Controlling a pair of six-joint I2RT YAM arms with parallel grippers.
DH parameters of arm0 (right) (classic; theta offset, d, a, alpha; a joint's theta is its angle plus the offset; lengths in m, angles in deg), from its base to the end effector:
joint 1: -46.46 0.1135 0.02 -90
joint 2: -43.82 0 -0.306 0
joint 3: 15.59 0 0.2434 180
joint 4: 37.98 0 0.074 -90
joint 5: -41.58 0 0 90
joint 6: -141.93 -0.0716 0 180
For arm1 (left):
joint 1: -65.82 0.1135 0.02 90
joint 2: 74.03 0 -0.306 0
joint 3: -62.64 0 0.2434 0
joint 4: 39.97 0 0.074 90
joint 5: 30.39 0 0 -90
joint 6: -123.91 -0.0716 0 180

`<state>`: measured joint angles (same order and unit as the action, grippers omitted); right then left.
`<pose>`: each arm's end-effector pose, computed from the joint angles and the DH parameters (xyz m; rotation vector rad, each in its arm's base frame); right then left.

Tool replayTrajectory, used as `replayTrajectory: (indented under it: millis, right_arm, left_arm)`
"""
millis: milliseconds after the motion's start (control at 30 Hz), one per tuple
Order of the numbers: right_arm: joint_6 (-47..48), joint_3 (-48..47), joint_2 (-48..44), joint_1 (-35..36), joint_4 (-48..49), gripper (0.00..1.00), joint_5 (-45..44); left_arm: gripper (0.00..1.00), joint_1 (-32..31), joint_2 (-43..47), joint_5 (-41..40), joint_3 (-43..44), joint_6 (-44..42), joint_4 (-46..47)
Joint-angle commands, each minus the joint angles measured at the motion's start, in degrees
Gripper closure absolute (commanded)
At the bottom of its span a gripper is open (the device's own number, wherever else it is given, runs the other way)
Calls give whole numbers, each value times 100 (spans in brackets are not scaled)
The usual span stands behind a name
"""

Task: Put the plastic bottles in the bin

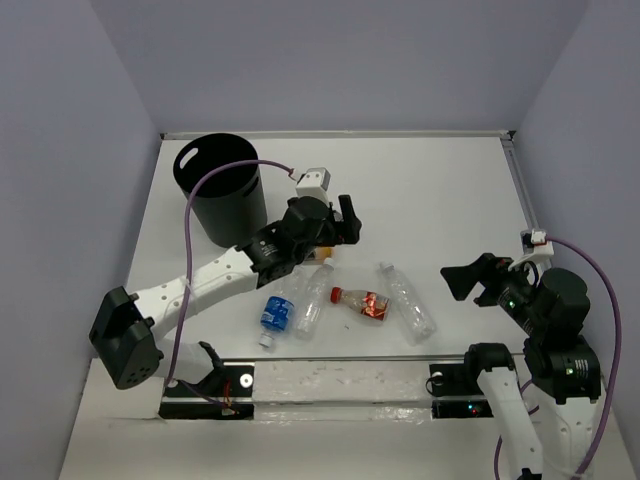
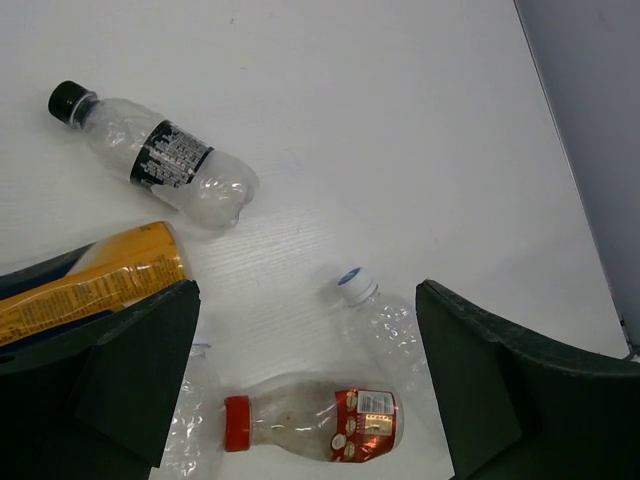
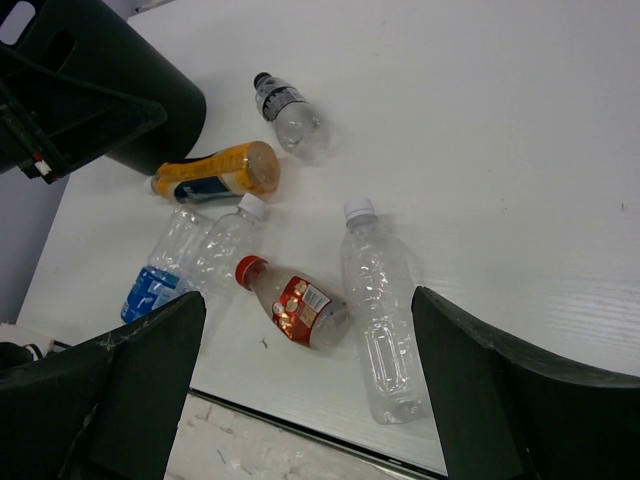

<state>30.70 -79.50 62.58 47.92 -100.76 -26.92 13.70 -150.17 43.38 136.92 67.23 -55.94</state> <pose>0.0352 0.0271 0.3419 0.0657 1.9026 0.6223 0.2159 -0.2449 0.3590 0.1173 1.9368 -0.7521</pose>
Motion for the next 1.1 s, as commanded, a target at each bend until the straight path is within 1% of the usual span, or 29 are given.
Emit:
replayTrajectory:
  millis: [0,67,267,400,633,800,833,933,1067]
  right_arm:
    - [102,52,-4,-22,52,11,127]
    - [84,69,31,-22,79,11,135]
    - [102,69,66,-22,79,11,188]
    - [32,78,57,-22,26,10,206]
    - [93,104,145,-22,61,11,320]
    - [76,122,154,-22,87,11,320]
    - [67,131,163,-22,87,11,337]
    - [58,140,163,-22,87,11,364]
    - [49,166,250,-22,70,11,452]
  left_arm:
    - [1,254,20,-4,196,218,100]
    - [1,464,3,-12,195,341,-24]
    - [1,773,-138,-380,204,465,-173]
    - [1,861,-445,-942,415,728,-401]
    - [1,1151,-1288,-1295,880,1220,-735]
    - [1,1283,-2246,-1488,1601,1589,-1192]
    - [1,1300,-2526,-1488,1802,1651,-1341]
    - [1,1380,-2984,-1313,2145,1730,-1377]
    - [1,1502,-3424,-1147,2524,1765,-1421]
